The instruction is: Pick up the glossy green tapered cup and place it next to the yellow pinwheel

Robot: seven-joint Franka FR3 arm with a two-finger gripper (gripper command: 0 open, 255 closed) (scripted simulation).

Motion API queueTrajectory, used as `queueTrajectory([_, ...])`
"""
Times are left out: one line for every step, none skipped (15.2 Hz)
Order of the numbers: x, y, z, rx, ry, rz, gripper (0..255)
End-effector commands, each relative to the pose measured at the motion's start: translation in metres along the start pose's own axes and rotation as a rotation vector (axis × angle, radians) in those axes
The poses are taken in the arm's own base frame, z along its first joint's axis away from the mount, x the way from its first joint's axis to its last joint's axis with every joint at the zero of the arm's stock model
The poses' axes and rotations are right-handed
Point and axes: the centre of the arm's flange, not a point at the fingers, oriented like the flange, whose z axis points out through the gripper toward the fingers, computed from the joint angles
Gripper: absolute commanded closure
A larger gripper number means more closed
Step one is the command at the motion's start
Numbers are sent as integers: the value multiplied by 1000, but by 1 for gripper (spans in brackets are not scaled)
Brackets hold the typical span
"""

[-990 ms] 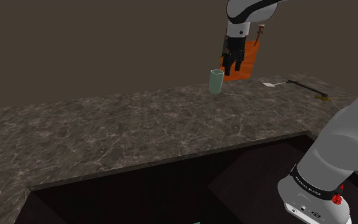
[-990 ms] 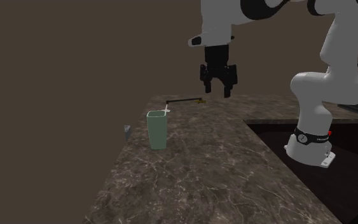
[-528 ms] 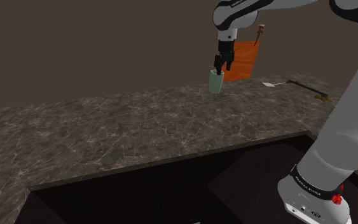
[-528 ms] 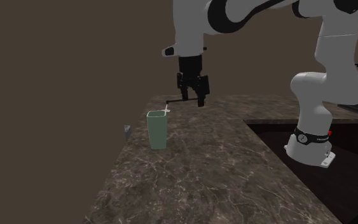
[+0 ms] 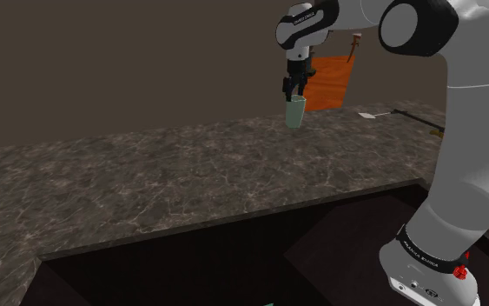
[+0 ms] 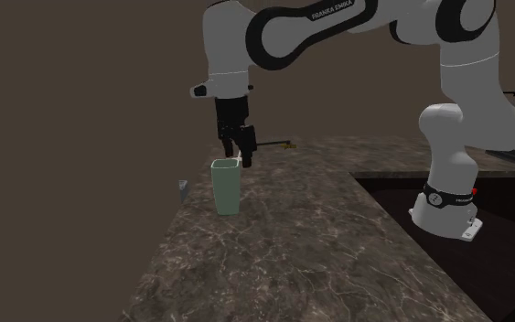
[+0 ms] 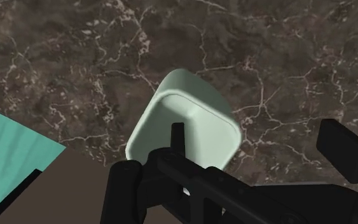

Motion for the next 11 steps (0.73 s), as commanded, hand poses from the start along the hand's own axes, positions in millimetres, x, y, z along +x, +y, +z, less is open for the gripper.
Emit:
queueTrajectory([14,6,4,-3,1,-3,0])
queueTrajectory([14,6,9,-3,1,-3,0])
queueTrajectory([14,6,15,-3,1,-3,0])
queueTrajectory([14,6,20,-3,1,-3,0])
queueTrajectory([14,6,25,-3,1,-3,0])
queueTrajectory([14,6,30,-3,1,-3,0])
queueTrajectory([14,6,36,-3,1,-3,0])
queueTrajectory([14,6,44,-3,1,-3,0])
queueTrajectory([14,6,44,-3,1,-3,0])
queueTrajectory([14,6,44,-3,1,-3,0])
queueTrajectory([14,6,44,-3,1,-3,0])
